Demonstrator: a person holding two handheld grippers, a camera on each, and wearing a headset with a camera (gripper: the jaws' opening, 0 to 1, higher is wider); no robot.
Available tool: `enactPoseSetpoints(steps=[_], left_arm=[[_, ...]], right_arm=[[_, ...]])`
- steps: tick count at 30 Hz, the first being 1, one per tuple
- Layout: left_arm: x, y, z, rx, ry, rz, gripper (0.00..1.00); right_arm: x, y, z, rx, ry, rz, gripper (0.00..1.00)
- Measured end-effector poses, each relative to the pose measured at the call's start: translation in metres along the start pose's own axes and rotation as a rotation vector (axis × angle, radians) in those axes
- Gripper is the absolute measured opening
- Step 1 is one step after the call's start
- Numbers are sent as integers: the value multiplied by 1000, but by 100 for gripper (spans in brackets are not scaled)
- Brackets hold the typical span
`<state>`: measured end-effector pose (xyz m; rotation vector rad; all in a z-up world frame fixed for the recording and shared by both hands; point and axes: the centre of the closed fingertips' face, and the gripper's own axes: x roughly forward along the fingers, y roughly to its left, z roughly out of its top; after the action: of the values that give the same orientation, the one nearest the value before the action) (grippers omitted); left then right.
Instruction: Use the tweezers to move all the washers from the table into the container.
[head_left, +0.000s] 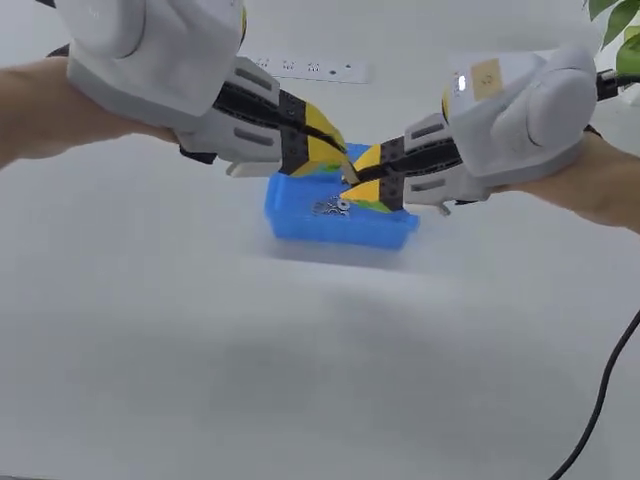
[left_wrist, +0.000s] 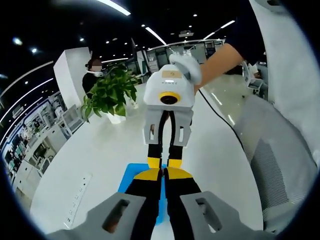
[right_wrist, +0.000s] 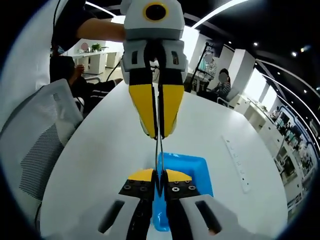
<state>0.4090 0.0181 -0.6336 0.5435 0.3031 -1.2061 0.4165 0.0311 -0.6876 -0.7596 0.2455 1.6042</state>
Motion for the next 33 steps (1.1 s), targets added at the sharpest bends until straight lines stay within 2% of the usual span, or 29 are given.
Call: enactPoseSetpoints(steps=[3,6,11,16,20,22,26,28,33], left_arm=[[0,-5,-4,-3,7,-10,6],[6,-14,-17,7,38,-14,6],[15,-29,-23,1,54,-23,6],[19,-38,-36,6,95,-53,7],[22,-41,-47,29,131,-67,7],[23,-41,-50,21,134,-69,7],[28,-45,-68,13,175,-80,7],[32,-46,-74,2,176,-79,7],[48,-54,-102,-33,213,-95,7]], right_arm=[[-3,7,-2,5,14,18,7],[-3,15,-12,11,44,43,7],[3,29,-24,12,92,77,7],[8,39,-31,10,124,108,7],[12,41,-36,17,141,124,7],[14,42,-38,20,147,132,7],[22,46,-43,31,161,147,7],[27,49,-51,25,196,153,7],[42,57,-68,40,249,179,7]])
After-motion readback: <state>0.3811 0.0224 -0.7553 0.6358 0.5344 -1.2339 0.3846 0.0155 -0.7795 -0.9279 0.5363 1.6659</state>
